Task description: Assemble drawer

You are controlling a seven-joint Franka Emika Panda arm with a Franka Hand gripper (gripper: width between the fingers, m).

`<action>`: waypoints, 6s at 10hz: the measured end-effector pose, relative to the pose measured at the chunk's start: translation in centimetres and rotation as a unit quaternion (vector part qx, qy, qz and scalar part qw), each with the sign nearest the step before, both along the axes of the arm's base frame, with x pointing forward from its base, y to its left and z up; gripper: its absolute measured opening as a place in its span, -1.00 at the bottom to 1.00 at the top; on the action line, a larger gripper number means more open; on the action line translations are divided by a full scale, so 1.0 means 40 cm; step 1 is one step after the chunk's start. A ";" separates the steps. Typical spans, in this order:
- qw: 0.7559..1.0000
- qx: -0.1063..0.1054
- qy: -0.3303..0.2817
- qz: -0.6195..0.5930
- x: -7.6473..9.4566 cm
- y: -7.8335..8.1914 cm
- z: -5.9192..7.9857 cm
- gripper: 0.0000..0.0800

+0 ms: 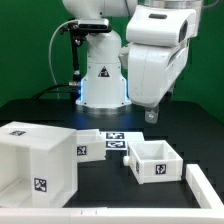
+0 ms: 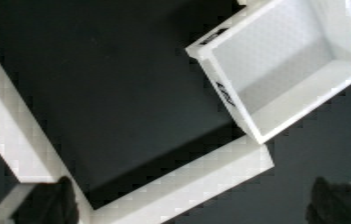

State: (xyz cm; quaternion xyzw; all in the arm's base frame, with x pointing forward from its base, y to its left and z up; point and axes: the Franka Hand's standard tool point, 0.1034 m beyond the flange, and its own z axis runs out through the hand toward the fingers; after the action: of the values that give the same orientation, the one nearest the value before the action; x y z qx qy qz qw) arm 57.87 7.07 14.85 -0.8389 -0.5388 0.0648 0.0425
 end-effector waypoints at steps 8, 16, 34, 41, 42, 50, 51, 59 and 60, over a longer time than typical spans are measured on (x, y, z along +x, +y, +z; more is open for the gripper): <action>0.999 0.007 -0.046 -0.024 -0.086 -0.024 -0.057 0.62; 0.989 0.026 -0.070 0.131 -0.215 -0.011 -0.143 0.62; 0.979 0.048 -0.075 0.183 -0.358 -0.003 -0.338 -0.73; 0.979 0.041 -0.048 0.196 -0.532 -0.050 -0.311 -0.91; 0.978 0.043 -0.041 0.198 -0.546 -0.051 -0.321 -0.91; 0.986 0.036 -0.040 0.159 -0.530 -0.048 -0.304 0.16; 0.989 0.025 -0.046 0.142 -0.497 -0.051 -0.251 0.55; 0.993 0.006 -0.057 0.102 -0.375 -0.054 -0.156 0.62; 0.991 0.001 -0.081 0.106 -0.315 -0.047 -0.124 0.62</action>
Offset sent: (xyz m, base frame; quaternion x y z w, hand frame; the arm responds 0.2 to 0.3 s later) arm 0.0000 0.0000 0.0000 0.0000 0.0000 0.0000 1.0000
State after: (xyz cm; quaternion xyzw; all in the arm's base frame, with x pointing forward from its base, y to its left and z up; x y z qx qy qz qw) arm 45.28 5.20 9.91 -0.7794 -0.6265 0.0002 -0.0076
